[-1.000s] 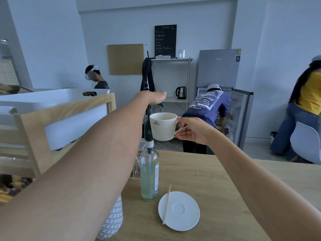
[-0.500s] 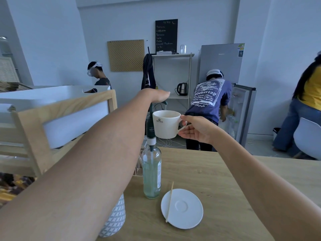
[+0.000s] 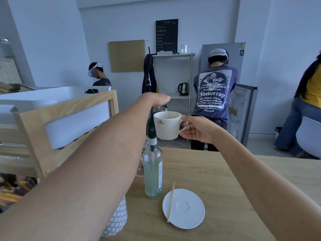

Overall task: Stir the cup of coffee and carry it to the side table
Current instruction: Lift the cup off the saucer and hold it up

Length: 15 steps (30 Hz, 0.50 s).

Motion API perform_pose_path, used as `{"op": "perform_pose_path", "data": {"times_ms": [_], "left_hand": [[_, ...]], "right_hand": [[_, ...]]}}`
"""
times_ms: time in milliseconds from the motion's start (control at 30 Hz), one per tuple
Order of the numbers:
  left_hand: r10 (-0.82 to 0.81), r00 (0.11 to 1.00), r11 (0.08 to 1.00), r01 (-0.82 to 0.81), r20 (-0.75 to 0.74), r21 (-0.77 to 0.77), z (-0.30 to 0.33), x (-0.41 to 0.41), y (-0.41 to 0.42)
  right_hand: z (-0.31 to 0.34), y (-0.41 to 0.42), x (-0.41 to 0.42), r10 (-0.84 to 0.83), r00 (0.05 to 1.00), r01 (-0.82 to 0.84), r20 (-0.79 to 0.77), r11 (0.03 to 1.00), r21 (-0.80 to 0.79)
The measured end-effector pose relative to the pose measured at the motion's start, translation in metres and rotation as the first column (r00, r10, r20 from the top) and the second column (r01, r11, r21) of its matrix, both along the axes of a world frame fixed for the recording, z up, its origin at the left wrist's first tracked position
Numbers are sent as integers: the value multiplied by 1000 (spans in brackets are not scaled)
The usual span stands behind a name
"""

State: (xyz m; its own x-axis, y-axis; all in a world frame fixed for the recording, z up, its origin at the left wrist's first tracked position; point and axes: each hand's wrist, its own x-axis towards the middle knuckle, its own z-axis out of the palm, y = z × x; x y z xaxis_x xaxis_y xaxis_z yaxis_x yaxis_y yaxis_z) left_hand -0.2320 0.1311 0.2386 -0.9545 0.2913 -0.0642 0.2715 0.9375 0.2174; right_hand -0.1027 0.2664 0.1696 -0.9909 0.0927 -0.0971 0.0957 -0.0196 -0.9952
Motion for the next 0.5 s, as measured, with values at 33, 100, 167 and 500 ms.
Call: {"op": "perform_pose_path", "data": {"times_ms": [33,100,167,500], "left_hand": [[4,1000,1000,-4,8,14,-2,1,0],[-4,1000,999,4,11,36,-5,2,0],[-17,1000,998,16,14,58,-6,3,1],[32,999,994,-37,43,104,-2,12,-4]], "right_hand": [[0,0,0,-1,1000,1,3,1000,2],[-2,0,-1,3,1000,-3,7,1000,3],[-3,0,-1,6,1000,-6,7,1000,-1],[-3,-1,1,5,1000,-5,2,1000,-20]]}}
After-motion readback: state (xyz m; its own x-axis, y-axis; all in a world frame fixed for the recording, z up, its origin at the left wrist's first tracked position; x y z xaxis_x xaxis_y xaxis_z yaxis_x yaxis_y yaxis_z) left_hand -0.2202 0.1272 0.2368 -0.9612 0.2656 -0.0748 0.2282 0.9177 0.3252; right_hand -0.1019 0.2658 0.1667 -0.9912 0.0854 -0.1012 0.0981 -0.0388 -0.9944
